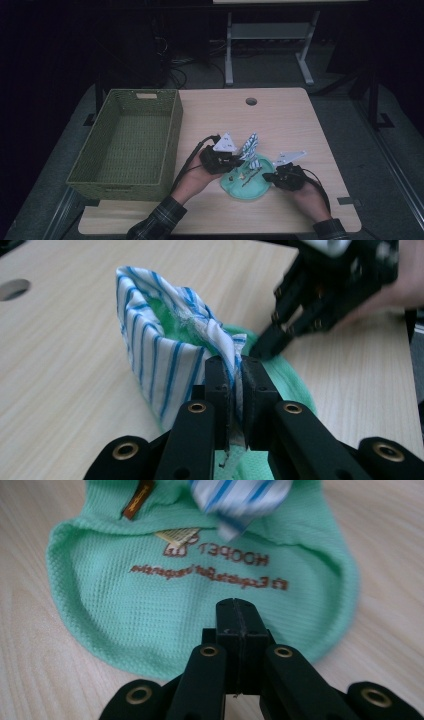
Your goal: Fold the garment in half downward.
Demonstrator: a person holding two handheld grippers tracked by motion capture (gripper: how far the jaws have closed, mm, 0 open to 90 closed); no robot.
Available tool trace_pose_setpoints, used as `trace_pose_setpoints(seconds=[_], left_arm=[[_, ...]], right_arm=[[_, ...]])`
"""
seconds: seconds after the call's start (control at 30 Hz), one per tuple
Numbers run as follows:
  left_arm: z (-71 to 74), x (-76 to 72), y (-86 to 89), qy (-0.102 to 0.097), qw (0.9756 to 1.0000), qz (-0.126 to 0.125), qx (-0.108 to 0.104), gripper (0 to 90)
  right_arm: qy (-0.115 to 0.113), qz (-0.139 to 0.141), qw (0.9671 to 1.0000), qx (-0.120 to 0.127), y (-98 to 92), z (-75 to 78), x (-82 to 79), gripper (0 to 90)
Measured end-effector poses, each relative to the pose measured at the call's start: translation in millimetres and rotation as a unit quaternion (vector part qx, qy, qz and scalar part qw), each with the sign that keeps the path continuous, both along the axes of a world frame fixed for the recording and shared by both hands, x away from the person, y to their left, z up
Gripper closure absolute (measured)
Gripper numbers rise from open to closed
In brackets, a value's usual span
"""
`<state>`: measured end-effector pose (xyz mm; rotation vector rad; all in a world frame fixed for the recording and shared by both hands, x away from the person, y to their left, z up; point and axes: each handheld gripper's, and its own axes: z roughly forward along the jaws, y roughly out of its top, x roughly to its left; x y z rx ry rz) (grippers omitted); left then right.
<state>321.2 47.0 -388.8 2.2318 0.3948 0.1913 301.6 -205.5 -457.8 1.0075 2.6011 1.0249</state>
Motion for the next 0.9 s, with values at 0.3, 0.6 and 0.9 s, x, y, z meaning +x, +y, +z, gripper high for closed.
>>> trace_pose_setpoints(seconds=[0.3,0.6,0.9], left_arm=[[-16.2,-7.6,-16.8,0.012,0.9991,-0.034,0.024,82.5],[-30.1,-12.6,-28.4,0.038,0.9973,-0.056,0.028,76.5],[-17.2,-9.6,-22.2,0.053,0.9967,-0.06,-0.016,59.2]], right_arm=[[-0.009,-0.025,0.9996,0.01,-20.1,5.7,-3.1,89.5],[-0.019,-0.034,0.9991,0.014,-27.9,11.4,-3.1,89.5],[-0.022,-0.037,0.9989,0.018,-30.1,12.1,-3.0,89.5]])
